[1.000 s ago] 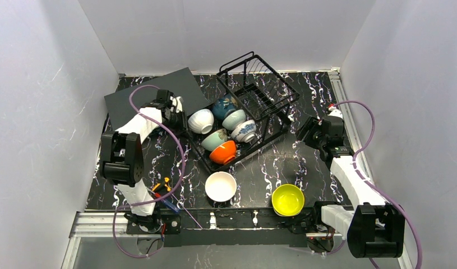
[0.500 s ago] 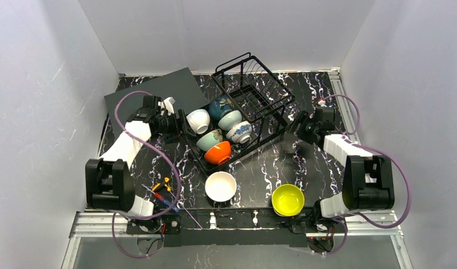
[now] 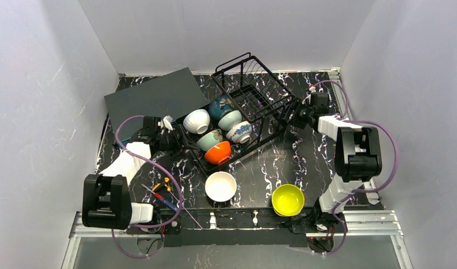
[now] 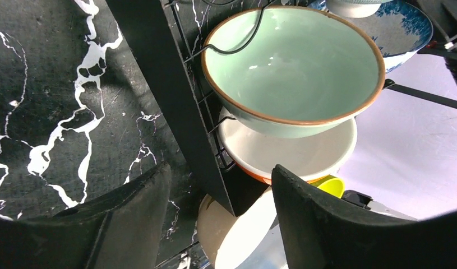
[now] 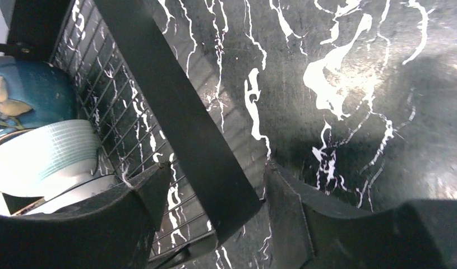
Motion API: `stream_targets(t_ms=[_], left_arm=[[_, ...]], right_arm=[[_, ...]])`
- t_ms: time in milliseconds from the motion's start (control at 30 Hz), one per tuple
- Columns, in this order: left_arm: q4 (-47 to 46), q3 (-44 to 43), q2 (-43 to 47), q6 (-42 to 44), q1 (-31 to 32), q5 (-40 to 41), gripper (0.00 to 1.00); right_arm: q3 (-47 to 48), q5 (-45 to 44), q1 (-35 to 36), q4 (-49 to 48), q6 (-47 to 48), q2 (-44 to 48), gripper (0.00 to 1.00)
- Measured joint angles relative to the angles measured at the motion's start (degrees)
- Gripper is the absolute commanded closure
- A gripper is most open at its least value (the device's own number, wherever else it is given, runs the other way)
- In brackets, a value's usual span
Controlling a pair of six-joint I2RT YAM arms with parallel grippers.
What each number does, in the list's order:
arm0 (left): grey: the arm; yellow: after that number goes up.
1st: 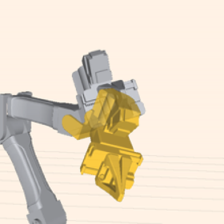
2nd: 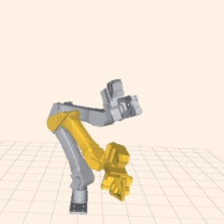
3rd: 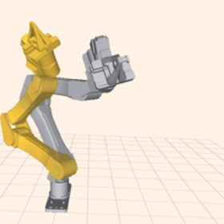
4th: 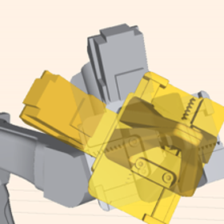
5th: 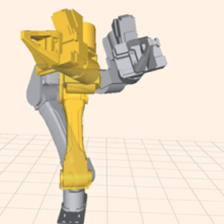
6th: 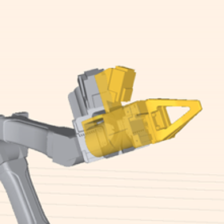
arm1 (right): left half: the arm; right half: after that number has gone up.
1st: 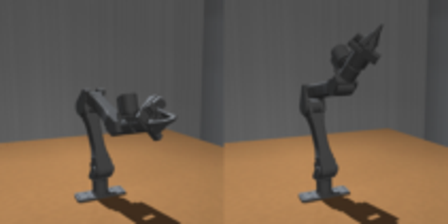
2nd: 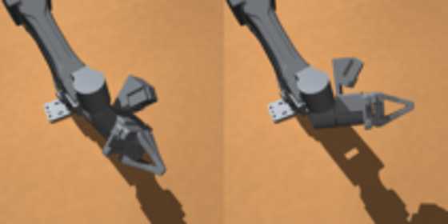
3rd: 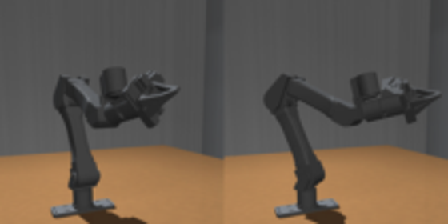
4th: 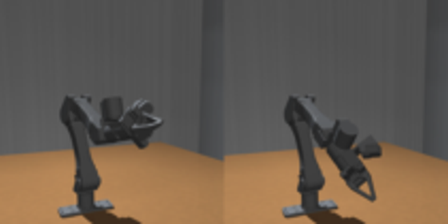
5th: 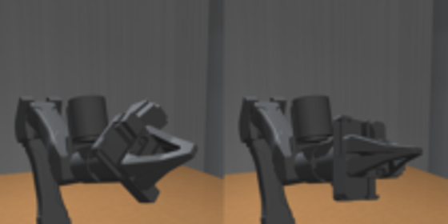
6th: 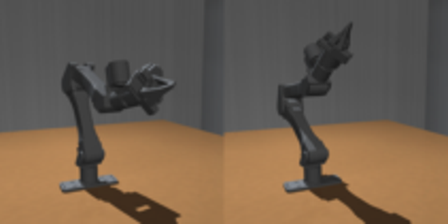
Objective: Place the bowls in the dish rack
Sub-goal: Adjust the dish rack at the center of the board.
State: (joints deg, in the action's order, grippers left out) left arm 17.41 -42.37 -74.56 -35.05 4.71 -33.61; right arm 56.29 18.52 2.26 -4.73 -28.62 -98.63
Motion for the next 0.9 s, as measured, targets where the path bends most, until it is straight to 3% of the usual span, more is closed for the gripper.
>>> stream_targets(t_ms=[133, 300, 433, 533, 767, 900], left_arm=[[-4.28, 2.03, -0.98, -3.19, 0.0, -1.25, 0.46], [-8.26, 2.16, -4.87, -5.05, 0.0, -1.99, 0.62], [-9.07, 1.95, -7.52, -5.03, -0.02, -2.01, 0.75], [-7.69, 0.46, -9.75, -4.5, -0.42, -2.08, 0.84], [-6.69, -3.85, -13.25, -2.84, -0.2, -1.49, 0.99], [-5.55, -7.17, -16.41, -1.84, 0.24, -2.38, 1.0]], right_arm=[[1.57, 2.93, 0.0, 0.52, 0.92, -4.52, 0.39], [1.57, 4.57, 0.02, 1.49, 2.14, -4.92, 0.56], [1.03, 4.5, 0.24, 0.74, 5.18, -4.37, 0.82], [-0.92, 2.43, 1.22, -1.36, 11.63, -2.29, 0.95], [-8.85, -3.32, 1.55, 0.31, 18.36, 6.69, 0.99], [-12.81, -5.01, 0.79, 2.32, 17.84, 11.61, 0.99]])
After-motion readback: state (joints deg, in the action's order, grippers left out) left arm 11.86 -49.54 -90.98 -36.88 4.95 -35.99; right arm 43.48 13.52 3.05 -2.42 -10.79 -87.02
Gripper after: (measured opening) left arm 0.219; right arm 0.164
